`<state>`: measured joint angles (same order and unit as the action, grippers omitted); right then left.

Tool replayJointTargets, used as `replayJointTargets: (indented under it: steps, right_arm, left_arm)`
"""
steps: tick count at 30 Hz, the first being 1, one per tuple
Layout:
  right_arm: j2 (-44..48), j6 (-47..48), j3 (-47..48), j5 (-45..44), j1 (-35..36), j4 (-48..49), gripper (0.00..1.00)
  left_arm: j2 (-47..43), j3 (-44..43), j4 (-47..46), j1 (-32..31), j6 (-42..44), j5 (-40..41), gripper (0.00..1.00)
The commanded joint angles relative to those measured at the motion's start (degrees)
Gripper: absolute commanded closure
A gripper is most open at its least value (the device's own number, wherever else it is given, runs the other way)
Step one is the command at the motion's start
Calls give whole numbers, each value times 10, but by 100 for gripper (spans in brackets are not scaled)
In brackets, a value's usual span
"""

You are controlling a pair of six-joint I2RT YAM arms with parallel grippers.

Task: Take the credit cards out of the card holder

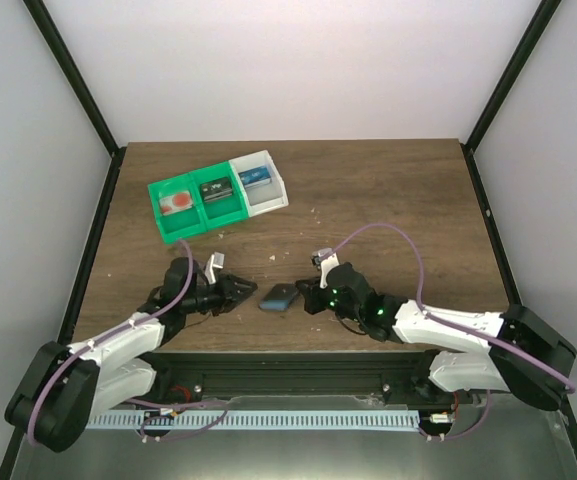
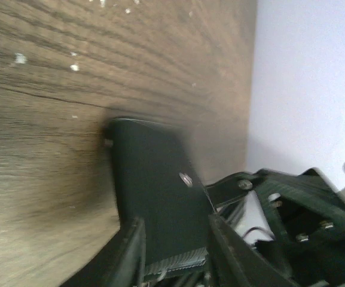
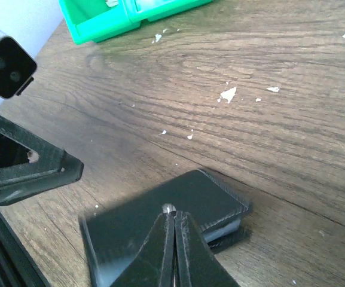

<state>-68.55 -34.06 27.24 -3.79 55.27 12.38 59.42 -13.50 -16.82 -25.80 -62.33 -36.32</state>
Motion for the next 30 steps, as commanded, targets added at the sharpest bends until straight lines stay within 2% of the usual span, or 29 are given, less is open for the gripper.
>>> replayJointTargets:
  steps: [1,7,10,14,19,24,27,30]
  right_arm:
    - [6,-11,5,-22,2,15,100]
    - [34,-3,17,-26,2,-6,99]
    - [41,-6,9,-17,2,5,100]
    - [34,-15,7,10,2,32,100]
    - [8,-46,21,42,2,67,100]
    - [-2,-78,28,-23,-15,-30,100]
    - [14,-95,5,-18,-54,-74,100]
    - [44,-104,-42,-4,-84,-77,100]
  left_arm:
    - [33,2,23,0,34,15,64]
    - [51,-49,98,0,79,20,41]
    - [46,-82,147,0,108,41,35]
    - [31,-86,153,0,112,44,34]
    - [33,-60,113,-1,80,27,34]
    - [49,-53,115,-1,84,25,36]
    - [58,-52,113,-2,85,25,38]
    - [73,-50,99,-5,82,24,42]
